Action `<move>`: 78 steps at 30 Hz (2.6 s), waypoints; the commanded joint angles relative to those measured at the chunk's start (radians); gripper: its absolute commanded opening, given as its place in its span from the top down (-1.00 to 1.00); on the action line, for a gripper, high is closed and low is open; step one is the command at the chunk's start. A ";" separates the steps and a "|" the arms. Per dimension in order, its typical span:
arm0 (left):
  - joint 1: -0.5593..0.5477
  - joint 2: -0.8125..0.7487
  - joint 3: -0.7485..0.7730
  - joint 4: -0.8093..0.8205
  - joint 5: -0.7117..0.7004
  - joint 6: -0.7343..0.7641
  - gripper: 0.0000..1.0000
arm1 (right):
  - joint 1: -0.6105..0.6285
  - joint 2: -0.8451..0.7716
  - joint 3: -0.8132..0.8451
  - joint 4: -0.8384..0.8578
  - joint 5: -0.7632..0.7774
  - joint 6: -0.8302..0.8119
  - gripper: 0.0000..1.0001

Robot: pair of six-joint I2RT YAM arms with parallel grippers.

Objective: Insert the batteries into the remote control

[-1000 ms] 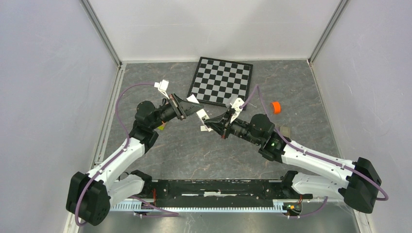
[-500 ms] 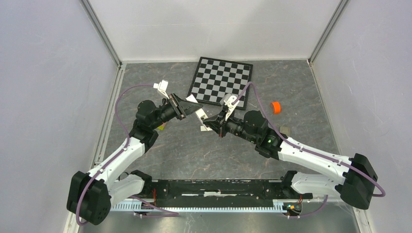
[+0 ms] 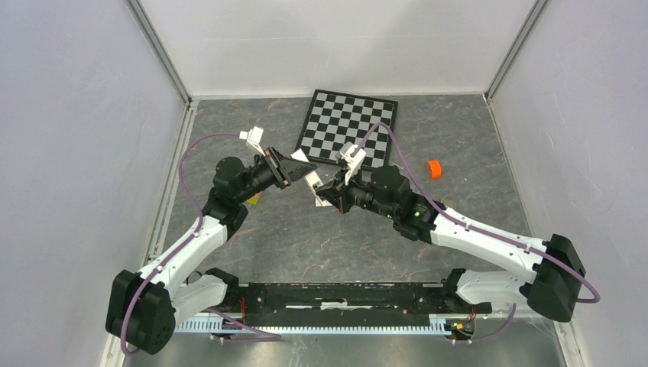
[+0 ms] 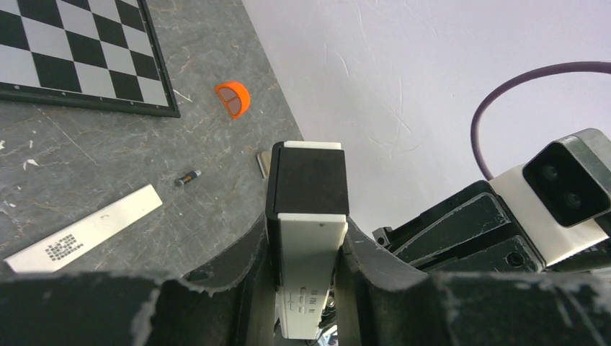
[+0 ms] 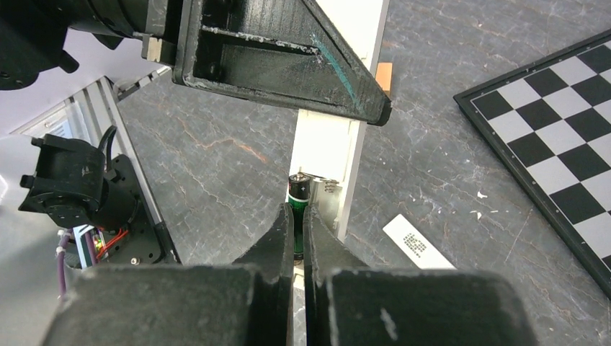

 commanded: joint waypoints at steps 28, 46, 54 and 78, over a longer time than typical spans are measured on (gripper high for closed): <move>-0.013 -0.027 0.083 0.079 0.090 -0.077 0.96 | -0.003 -0.022 -0.042 -0.028 0.003 -0.005 0.47; -0.011 -0.006 0.095 0.058 0.089 -0.073 0.96 | -0.003 -0.055 -0.051 -0.040 0.034 -0.033 0.09; -0.011 -0.014 0.080 0.102 0.079 -0.061 0.96 | -0.004 -0.118 -0.030 -0.015 0.047 0.014 -0.25; -0.009 -0.052 0.047 0.225 -0.024 -0.108 0.96 | -0.014 -0.341 -0.200 0.193 0.320 0.747 -0.96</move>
